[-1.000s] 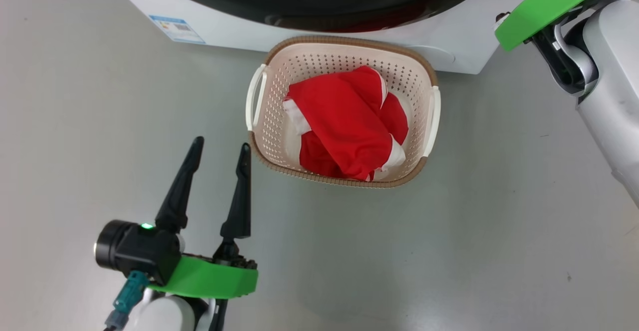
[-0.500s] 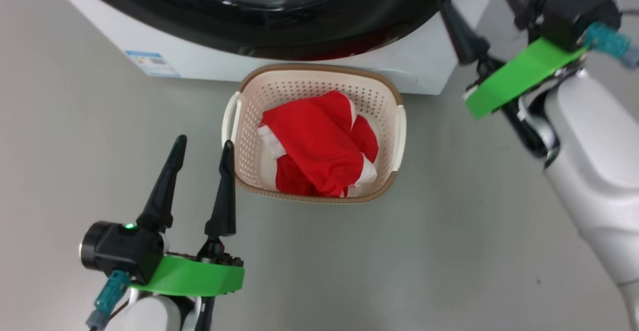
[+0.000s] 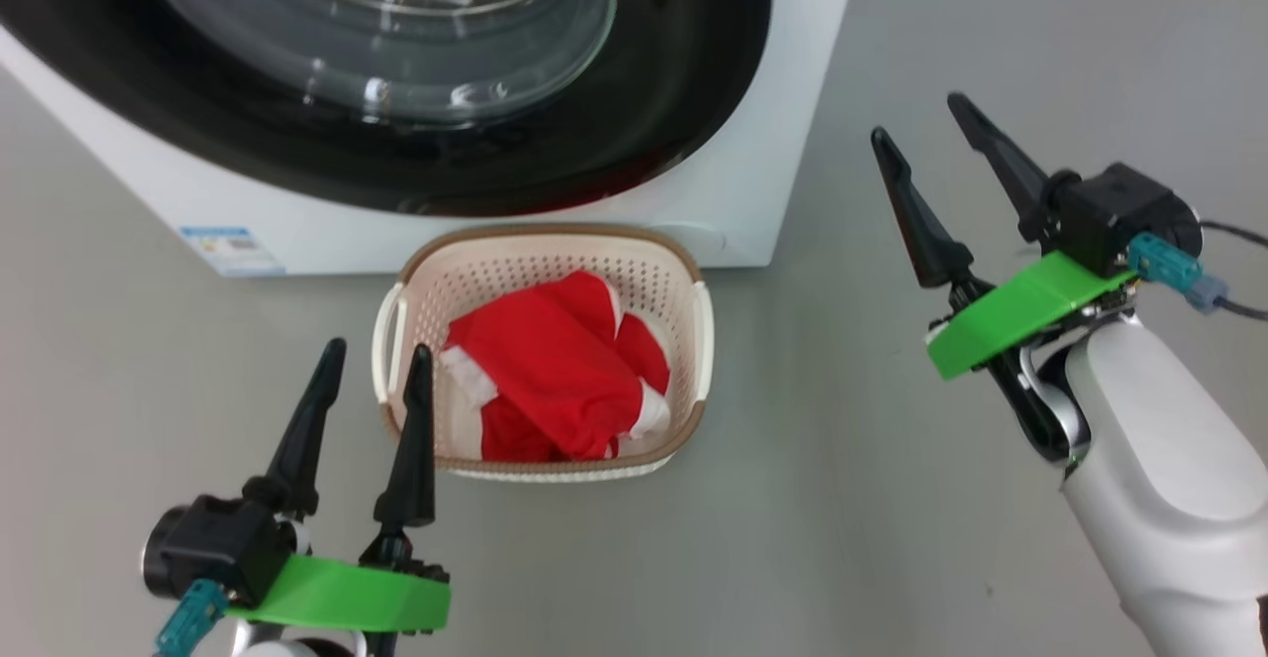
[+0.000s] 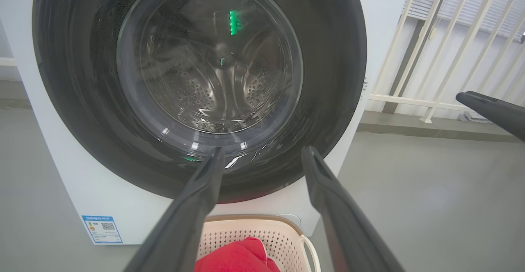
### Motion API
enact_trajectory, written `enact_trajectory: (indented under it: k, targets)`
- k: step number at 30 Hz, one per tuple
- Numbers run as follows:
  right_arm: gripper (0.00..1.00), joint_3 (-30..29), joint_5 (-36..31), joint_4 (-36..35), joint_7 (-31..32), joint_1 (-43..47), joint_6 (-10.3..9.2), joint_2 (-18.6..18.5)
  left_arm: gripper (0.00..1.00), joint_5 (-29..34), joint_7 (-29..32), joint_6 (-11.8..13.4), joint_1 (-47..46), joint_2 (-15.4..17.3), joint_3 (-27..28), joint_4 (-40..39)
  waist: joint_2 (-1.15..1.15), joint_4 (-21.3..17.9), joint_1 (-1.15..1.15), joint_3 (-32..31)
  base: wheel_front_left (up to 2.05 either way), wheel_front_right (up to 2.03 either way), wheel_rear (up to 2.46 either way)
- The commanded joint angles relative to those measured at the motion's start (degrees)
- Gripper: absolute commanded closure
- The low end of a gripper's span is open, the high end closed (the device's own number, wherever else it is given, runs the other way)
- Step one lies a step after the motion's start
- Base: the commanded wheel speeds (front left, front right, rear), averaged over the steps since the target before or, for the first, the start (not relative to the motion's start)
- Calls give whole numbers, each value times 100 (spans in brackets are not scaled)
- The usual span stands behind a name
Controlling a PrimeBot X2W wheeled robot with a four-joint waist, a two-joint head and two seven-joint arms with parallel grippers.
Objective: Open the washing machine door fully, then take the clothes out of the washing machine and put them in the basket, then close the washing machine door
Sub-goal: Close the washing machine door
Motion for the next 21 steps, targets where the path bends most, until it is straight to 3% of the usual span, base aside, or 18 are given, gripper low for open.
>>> enact_trajectory:
  k: [1, 15, 21]
  targets:
    - [0, -85, -77, -187, -31, 264, -21, 89, 0, 2, -45, -57, 106, 107, 252, -121, 0, -404, 0, -450, 0, 0, 0]
    - [0, -652, -193, -483, -31, 1282, -21, 255, 0, 332, -45, 87, 672, 235, 755, -197, 0, -905, 0, -1121, 0, 0, 0]
    - [0, -823, -292, -765, -31, 1838, -21, 250, 0, 381, -45, 39, 951, 237, 895, -182, 0, -986, 0, -1405, 0, 0, 0]
